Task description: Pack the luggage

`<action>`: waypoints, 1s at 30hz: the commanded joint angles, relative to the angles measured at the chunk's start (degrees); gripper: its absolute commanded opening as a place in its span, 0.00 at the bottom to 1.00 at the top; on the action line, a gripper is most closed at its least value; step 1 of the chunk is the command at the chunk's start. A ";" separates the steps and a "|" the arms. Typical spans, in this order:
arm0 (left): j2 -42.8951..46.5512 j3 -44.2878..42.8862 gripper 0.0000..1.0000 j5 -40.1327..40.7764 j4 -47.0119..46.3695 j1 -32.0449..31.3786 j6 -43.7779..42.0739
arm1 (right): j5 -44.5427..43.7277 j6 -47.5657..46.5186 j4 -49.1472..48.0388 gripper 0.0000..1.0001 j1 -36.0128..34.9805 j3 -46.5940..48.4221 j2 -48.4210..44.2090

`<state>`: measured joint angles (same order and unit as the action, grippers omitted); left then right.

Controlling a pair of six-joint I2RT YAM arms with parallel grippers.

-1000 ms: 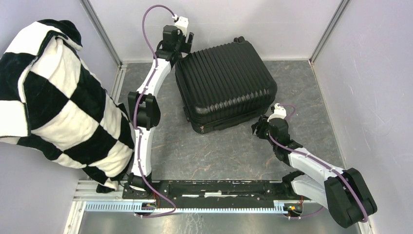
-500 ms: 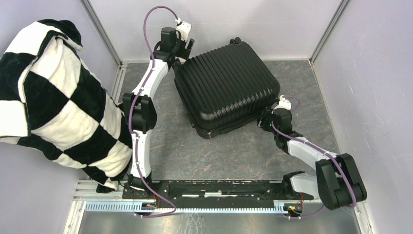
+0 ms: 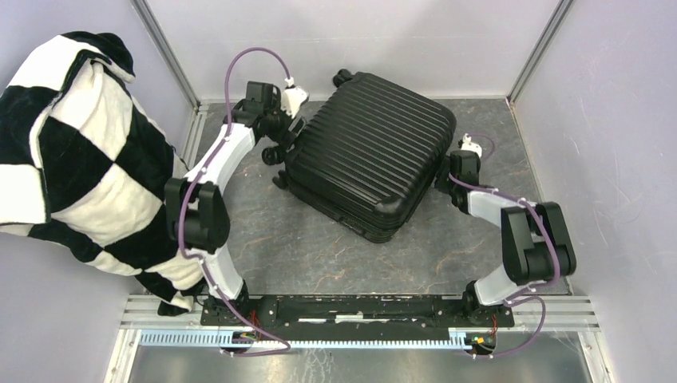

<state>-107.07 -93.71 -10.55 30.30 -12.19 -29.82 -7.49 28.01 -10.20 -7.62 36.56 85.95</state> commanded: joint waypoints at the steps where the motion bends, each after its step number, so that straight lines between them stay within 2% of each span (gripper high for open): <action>1: 5.70 8.82 0.89 -5.94 13.45 -2.93 -3.81 | 11.50 -0.16 -10.29 0.49 -2.27 13.66 5.89; 7: 13.99 6.05 0.99 -4.37 18.00 1.12 -6.33 | 14.06 -3.93 -5.69 0.53 -1.08 18.71 7.54; 11: 18.39 5.73 1.00 -4.15 20.19 3.90 -9.41 | 12.15 -5.27 -4.76 0.57 0.36 10.90 0.55; 17: 25.49 8.21 1.00 -9.75 25.03 5.55 -14.90 | 12.45 -6.10 -4.24 0.62 1.99 -5.02 -15.52; 22: 28.90 10.26 1.00 -17.48 34.01 5.59 -25.54 | 18.86 -5.31 -3.85 0.66 2.04 -13.63 -25.50; 24: 29.61 12.44 1.00 -18.11 35.22 5.59 -29.80 | 21.97 -5.62 -4.42 0.67 2.00 -16.02 -28.12; 30: 30.77 17.96 1.00 -17.61 29.76 5.59 -37.45 | 29.11 -10.96 -7.82 0.72 2.00 -21.27 -32.56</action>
<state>-77.32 -77.87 -26.00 62.06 -6.59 -57.95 15.00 21.85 -13.65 -5.63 17.21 55.70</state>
